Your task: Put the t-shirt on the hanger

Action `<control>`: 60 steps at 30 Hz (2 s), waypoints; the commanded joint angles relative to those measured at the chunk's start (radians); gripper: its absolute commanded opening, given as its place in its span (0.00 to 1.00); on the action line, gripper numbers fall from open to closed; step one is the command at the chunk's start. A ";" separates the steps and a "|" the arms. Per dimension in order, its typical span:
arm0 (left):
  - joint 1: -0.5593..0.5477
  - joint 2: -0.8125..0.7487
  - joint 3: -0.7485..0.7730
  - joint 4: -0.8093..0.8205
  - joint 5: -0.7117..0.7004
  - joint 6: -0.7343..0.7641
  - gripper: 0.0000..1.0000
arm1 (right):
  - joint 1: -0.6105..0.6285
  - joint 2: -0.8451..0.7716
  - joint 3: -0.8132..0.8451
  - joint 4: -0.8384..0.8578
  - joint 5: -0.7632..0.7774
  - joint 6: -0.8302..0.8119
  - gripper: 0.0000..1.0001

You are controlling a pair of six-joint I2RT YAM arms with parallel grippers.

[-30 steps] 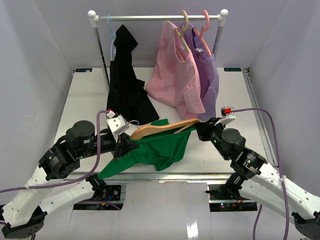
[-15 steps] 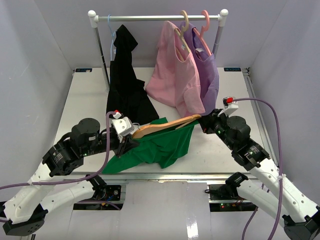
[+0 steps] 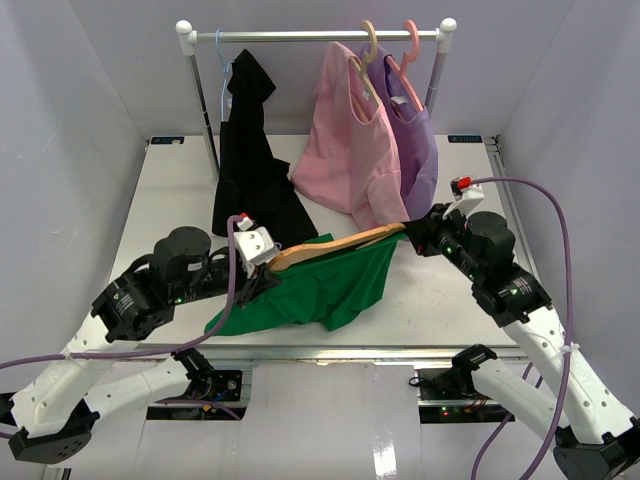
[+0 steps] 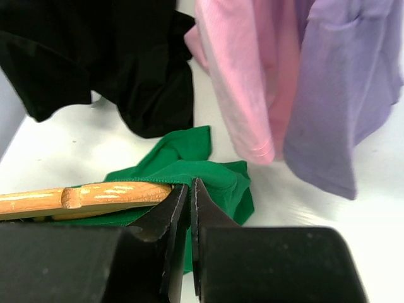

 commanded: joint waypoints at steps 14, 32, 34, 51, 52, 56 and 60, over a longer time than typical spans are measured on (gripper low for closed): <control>0.004 0.146 0.089 -0.091 -0.154 0.012 0.00 | -0.030 0.187 0.307 -0.305 0.152 -0.238 0.08; 0.003 0.253 0.146 -0.076 -0.165 -0.010 0.00 | 0.273 0.390 0.558 -0.545 0.405 -0.280 0.08; 0.004 0.258 0.160 -0.072 -0.151 -0.015 0.00 | 0.310 0.413 0.571 -0.554 0.421 -0.273 0.08; 0.004 0.138 -0.048 0.064 0.267 -0.040 0.00 | 0.399 0.369 0.523 -0.379 -0.208 -0.361 0.11; 0.004 0.132 -0.060 0.073 0.294 -0.040 0.00 | 0.399 0.361 0.516 -0.363 -0.229 -0.366 0.14; 0.003 0.121 -0.087 0.099 0.349 -0.051 0.00 | 0.401 0.329 0.503 -0.323 -0.311 -0.379 0.32; 0.004 0.111 -0.093 0.108 0.359 -0.067 0.00 | 0.409 0.309 0.475 -0.267 -0.418 -0.386 0.45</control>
